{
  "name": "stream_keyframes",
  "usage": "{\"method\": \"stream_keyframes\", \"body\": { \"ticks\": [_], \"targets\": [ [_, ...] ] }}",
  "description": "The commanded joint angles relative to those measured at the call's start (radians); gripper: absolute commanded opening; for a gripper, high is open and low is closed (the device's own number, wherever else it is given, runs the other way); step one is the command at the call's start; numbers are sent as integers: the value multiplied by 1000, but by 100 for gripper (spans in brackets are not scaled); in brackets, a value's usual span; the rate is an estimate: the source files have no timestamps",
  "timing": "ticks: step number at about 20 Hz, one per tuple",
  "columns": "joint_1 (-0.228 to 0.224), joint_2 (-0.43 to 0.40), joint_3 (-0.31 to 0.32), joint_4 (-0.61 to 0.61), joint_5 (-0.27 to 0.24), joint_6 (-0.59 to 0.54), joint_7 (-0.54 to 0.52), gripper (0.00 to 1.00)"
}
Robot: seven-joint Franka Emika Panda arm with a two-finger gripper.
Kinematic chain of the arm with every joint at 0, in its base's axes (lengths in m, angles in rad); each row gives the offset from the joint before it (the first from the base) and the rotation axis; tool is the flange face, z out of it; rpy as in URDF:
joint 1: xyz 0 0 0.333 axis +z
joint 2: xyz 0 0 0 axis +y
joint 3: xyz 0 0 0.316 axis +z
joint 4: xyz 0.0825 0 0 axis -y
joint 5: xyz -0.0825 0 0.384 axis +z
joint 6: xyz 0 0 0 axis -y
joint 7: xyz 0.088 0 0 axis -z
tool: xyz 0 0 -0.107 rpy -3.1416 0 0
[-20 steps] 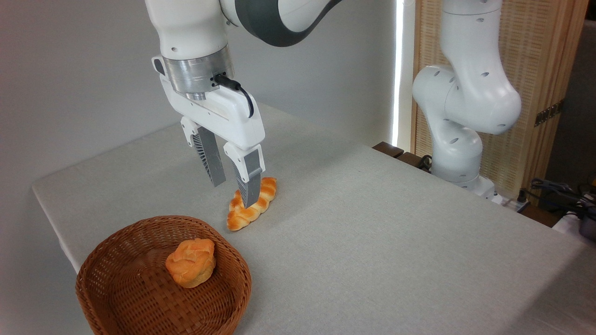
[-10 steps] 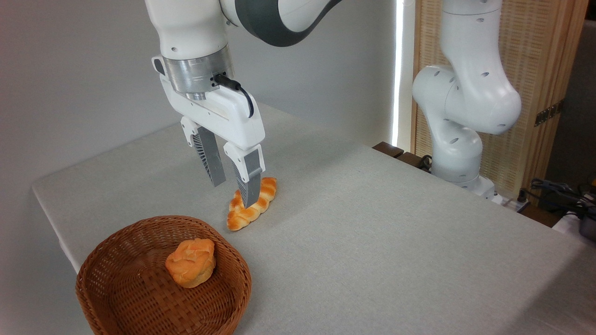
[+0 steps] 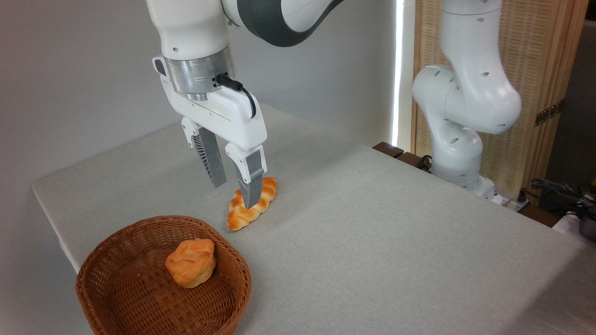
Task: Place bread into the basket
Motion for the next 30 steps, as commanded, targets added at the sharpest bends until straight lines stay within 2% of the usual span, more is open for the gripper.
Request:
{"method": "stream_keyframes", "body": {
  "ticks": [1, 11, 15, 17, 20, 26, 28, 30],
  "targets": [
    [-4, -5, 9, 11, -5, -19, -5, 100],
    [-13, -11, -5, -17, -5, -13, -17, 100],
    [-13, -50, -13, -78, -5, -10, -20, 100],
    [-33, -71, -25, -129, -5, 19, -28, 100],
    [-65, -93, -37, -205, -5, 94, -129, 100],
    [-168, -94, -39, -302, -5, 197, -344, 100],
    [-188, -94, -39, -321, -7, 223, -443, 100],
    [-199, -90, -39, -327, -14, 234, -487, 100]
  ]
}}
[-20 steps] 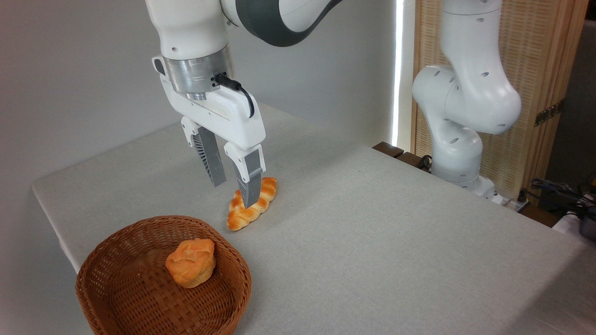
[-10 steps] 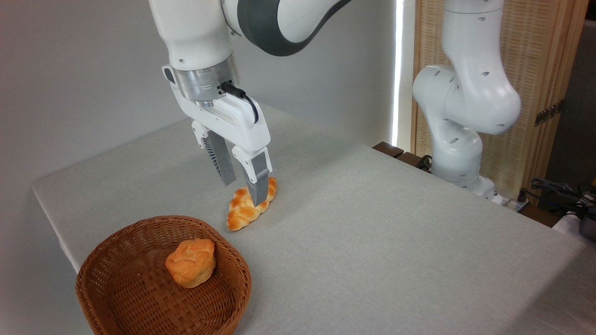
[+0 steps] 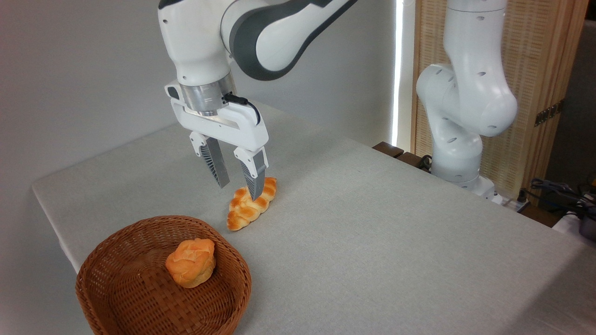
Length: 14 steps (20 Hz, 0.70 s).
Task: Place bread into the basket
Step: 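Lower the gripper around the braided roll and close the fingers on it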
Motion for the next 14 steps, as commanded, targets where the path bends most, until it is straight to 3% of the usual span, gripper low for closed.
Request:
{"method": "stream_keyframes", "body": {
  "ticks": [1, 4, 14],
  "targets": [
    [-32, -21, 11, -49, -28, 45, -107, 100],
    [-38, -13, 11, -62, -44, 45, -118, 100],
    [-75, 58, 9, -65, -25, 65, -109, 100]
  ]
}}
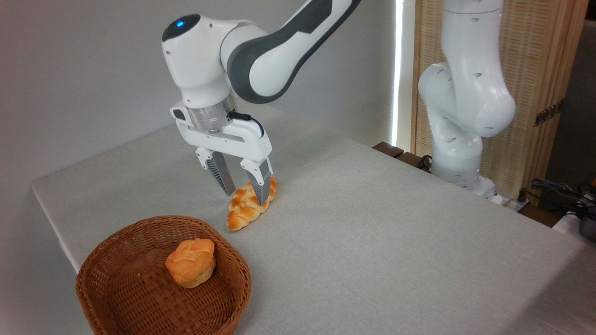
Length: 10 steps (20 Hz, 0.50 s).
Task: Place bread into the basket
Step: 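Lower the gripper around the braided roll and close the fingers on it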
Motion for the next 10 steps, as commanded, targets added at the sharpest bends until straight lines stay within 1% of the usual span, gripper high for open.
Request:
{"method": "stream_keyframes", "body": {
  "ticks": [1, 10],
  "targets": [
    [-15, 5, 11, -8, 3, 21, -4, 100],
    [-15, 21, 11, -8, 5, 18, 1, 100]
  ]
}}
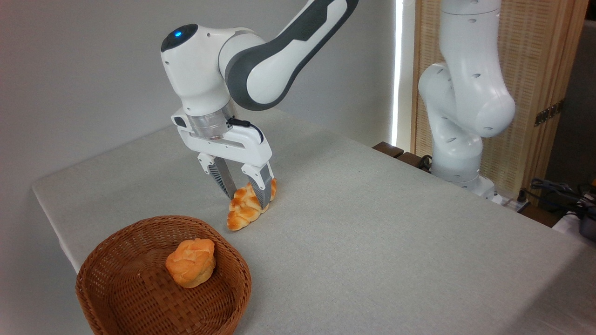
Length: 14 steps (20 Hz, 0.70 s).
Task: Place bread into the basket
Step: 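Lower the gripper around the braided roll and close the fingers on it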
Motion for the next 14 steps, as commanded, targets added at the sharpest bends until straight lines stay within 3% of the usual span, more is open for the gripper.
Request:
{"method": "stream_keyframes", "body": {
  "ticks": [1, 3, 4, 6, 8, 14],
  "targets": [
    [-9, 2, 10, -7, 4, 15, 1, 100],
    [-11, 4, 10, -7, 4, 15, 1, 99],
    [-11, 4, 10, -7, 4, 16, 1, 92],
    [-9, 4, 10, -7, 4, 16, 2, 59],
    [-9, 4, 10, -7, 4, 16, 7, 45],
    [-11, 2, 10, -7, 4, 7, 10, 42]
  ]
}}
